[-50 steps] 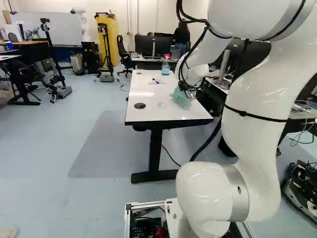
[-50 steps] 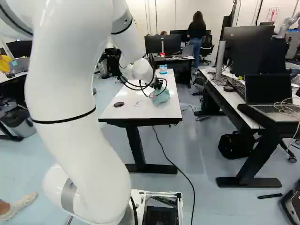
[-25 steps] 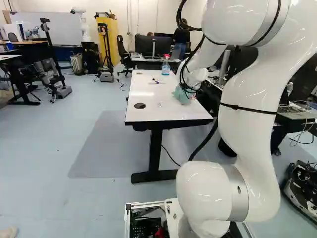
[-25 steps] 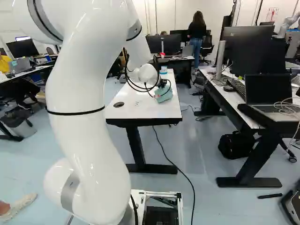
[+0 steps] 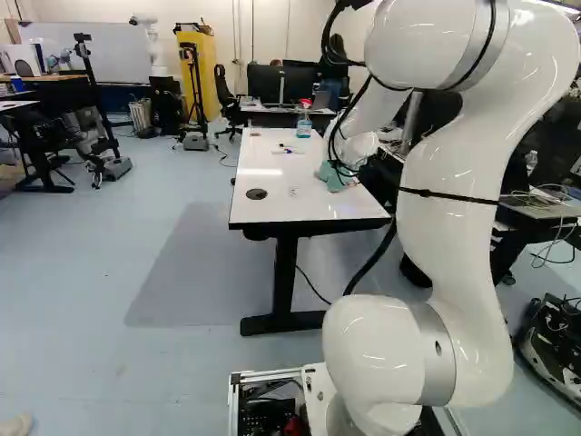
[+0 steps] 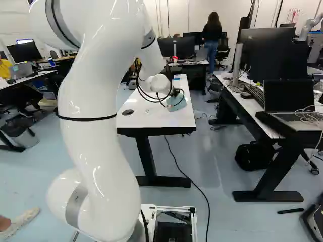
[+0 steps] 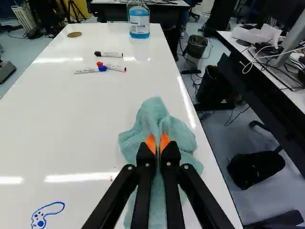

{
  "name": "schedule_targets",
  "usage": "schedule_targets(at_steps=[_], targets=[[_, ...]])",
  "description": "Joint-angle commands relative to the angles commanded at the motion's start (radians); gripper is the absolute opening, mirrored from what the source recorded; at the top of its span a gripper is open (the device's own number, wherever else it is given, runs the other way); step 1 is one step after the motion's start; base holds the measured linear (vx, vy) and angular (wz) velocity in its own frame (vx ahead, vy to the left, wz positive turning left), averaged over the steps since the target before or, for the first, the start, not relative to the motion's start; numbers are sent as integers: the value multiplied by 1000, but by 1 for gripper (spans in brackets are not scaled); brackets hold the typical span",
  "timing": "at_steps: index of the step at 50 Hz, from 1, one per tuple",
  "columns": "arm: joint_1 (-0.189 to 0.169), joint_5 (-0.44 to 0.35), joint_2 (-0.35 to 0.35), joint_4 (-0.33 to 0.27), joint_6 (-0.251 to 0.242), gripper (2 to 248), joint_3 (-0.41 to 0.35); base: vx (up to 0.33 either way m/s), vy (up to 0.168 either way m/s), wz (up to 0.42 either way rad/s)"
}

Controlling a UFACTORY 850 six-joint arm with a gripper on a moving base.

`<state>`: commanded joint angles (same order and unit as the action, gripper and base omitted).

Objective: Clean the table with the green towel

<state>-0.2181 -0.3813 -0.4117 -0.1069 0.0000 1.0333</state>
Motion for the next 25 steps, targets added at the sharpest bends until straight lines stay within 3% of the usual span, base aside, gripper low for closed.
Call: schedule_targets(at_steps=[25], targets=[[0, 24, -14, 0, 0, 30, 2, 0, 0, 0]])
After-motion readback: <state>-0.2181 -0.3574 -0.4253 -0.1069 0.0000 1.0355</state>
